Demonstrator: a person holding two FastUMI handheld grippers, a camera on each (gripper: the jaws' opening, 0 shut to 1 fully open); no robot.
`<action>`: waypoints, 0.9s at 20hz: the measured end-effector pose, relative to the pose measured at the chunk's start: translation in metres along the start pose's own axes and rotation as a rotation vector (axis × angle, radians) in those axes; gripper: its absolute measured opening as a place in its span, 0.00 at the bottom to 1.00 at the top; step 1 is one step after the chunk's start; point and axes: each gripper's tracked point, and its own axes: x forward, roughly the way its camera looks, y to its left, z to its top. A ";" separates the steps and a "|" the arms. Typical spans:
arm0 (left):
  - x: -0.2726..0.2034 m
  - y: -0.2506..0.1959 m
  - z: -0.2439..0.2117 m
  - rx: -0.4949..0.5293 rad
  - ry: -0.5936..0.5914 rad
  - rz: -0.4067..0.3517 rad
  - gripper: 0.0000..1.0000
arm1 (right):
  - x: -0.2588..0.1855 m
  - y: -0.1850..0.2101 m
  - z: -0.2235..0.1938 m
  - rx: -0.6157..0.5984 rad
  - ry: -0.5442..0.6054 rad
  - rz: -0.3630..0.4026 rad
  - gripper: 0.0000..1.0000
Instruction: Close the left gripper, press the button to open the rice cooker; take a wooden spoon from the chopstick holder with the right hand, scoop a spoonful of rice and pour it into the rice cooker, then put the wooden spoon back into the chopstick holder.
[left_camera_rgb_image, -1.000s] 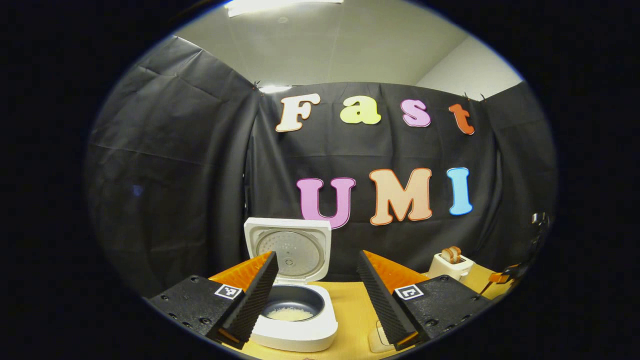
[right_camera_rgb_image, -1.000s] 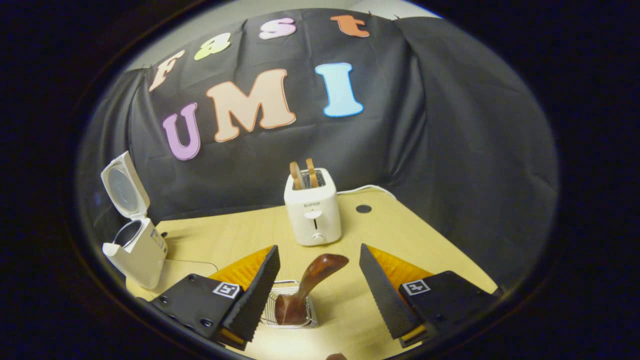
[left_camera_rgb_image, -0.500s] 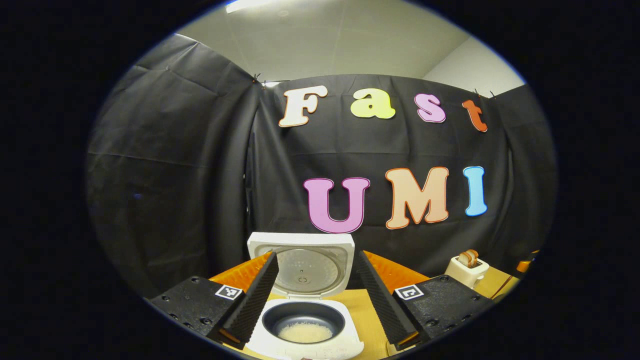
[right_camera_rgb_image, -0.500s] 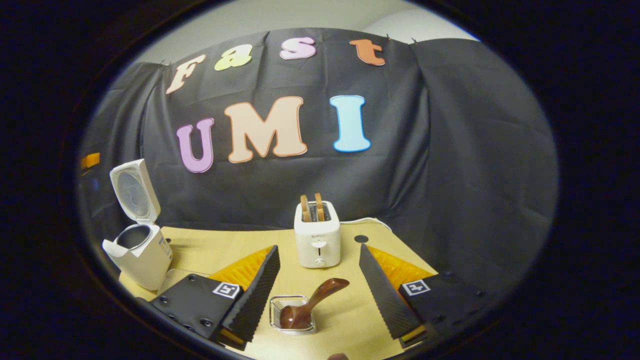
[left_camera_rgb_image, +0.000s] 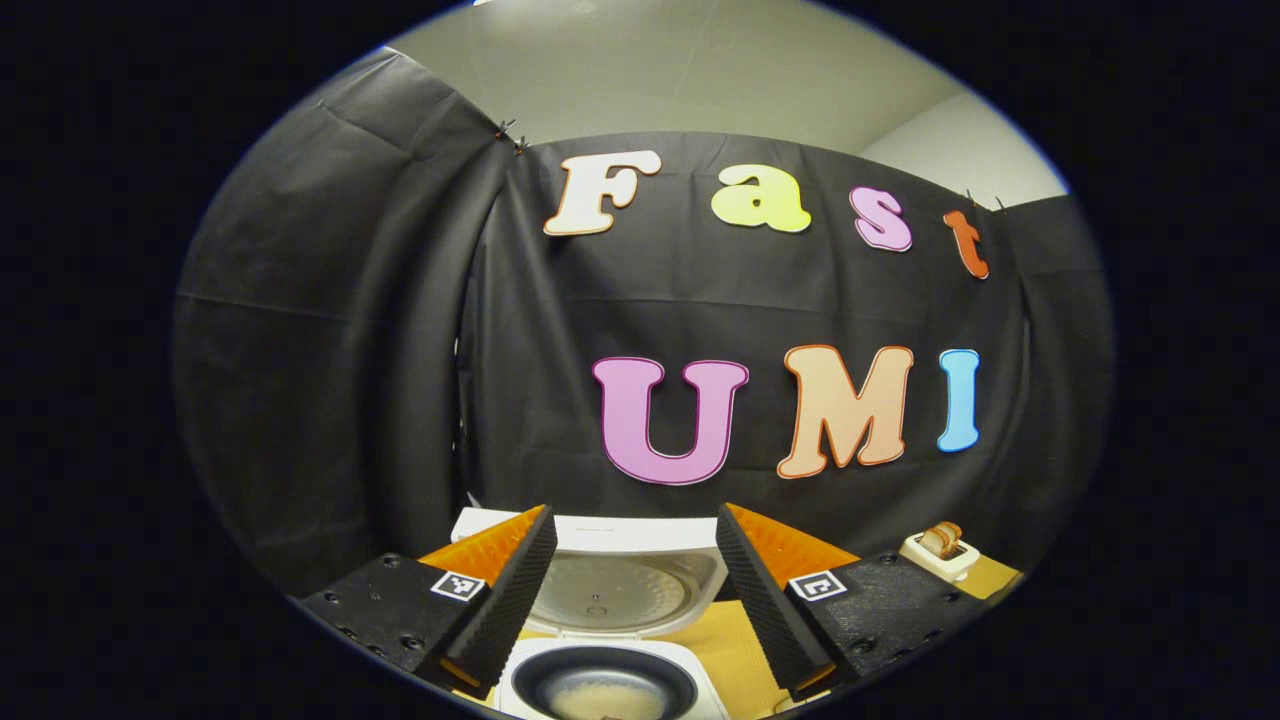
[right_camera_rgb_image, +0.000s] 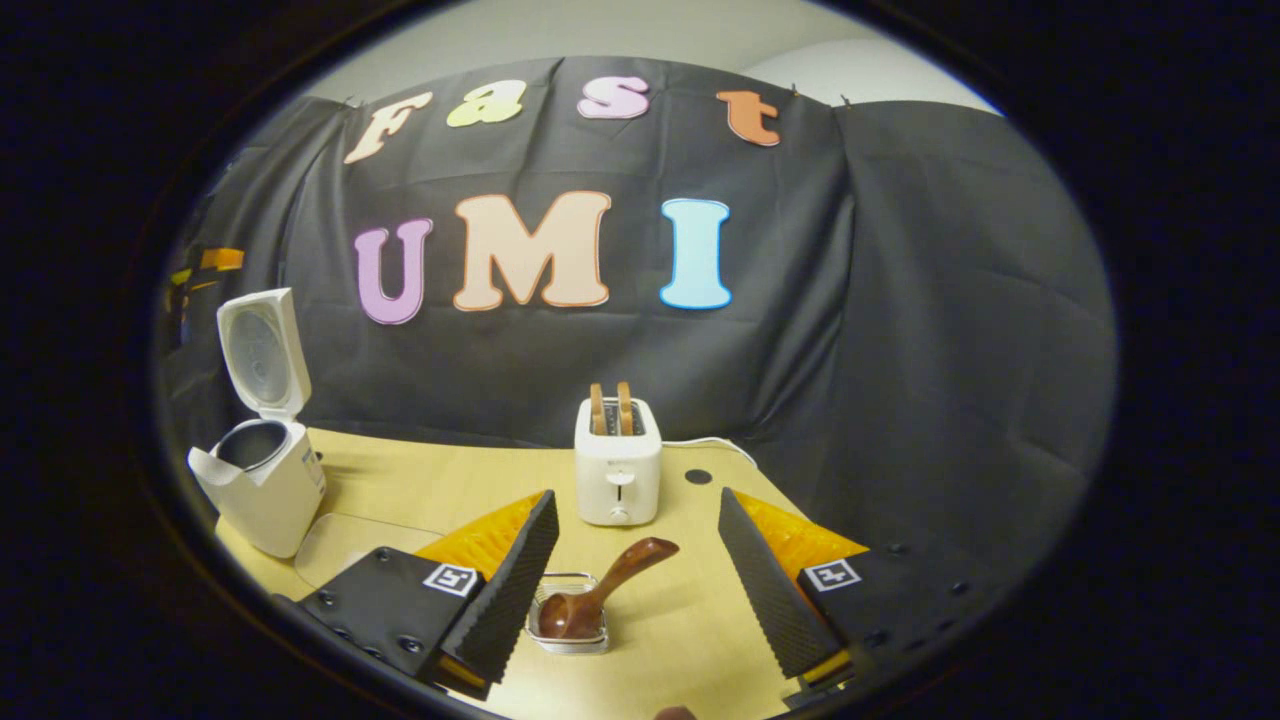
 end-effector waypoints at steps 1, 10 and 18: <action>0.010 0.003 0.001 0.007 -0.001 0.002 0.92 | -0.003 0.000 -0.003 -0.004 0.004 -0.006 1.00; 0.085 0.016 -0.017 -0.001 0.061 0.010 0.94 | -0.019 -0.009 -0.016 -0.022 0.029 -0.073 1.00; 0.099 0.015 -0.044 -0.016 0.151 0.002 0.94 | -0.024 -0.016 -0.020 -0.025 0.034 -0.083 1.00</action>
